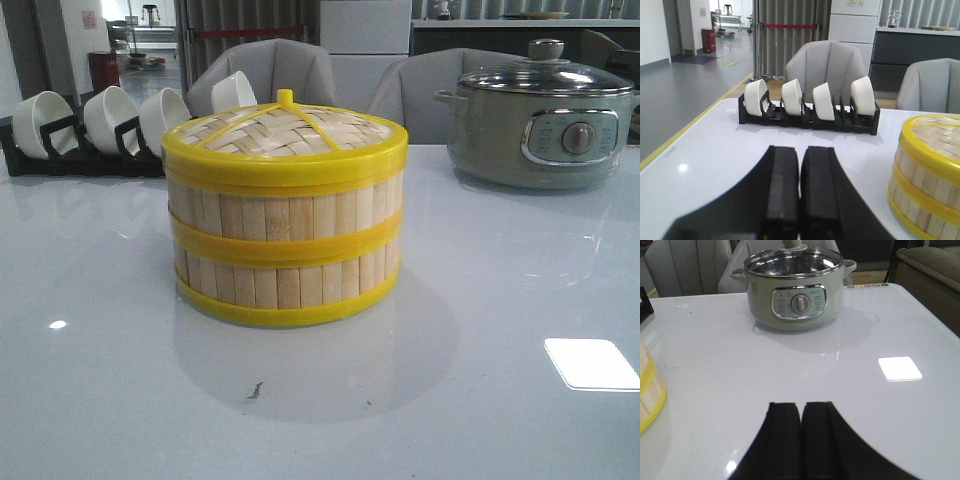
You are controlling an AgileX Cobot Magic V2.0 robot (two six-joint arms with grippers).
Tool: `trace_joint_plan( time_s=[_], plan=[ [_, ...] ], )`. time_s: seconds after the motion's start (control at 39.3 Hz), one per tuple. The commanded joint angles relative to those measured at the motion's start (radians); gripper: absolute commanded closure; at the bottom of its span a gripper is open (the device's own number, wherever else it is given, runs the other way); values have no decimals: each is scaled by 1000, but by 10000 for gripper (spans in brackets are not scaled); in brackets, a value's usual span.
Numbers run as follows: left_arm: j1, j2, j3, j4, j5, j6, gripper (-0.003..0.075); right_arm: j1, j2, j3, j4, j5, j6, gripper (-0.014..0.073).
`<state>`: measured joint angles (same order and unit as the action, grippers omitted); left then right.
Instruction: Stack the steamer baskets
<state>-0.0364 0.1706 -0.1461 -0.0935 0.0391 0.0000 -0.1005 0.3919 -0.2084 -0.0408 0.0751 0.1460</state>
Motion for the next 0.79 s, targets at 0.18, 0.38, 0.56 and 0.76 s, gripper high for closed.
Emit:
trace_joint_plan(
  time_s=[0.18,0.38,0.56,0.76],
  plan=[
    [13,-111,139,-2,-216,7,631,-7,2,-31,-6,-81,-7,538],
    [13,-166,153,19,-159,8,631,-7,2,-31,-6,-81,-7,538],
    [13,-190,153,46,-140,8,631,-7,2,-31,-6,-81,-7,538],
    [13,-188,153,46,-128,8,631,-7,2,-31,-6,-82,-7,538]
  ],
)
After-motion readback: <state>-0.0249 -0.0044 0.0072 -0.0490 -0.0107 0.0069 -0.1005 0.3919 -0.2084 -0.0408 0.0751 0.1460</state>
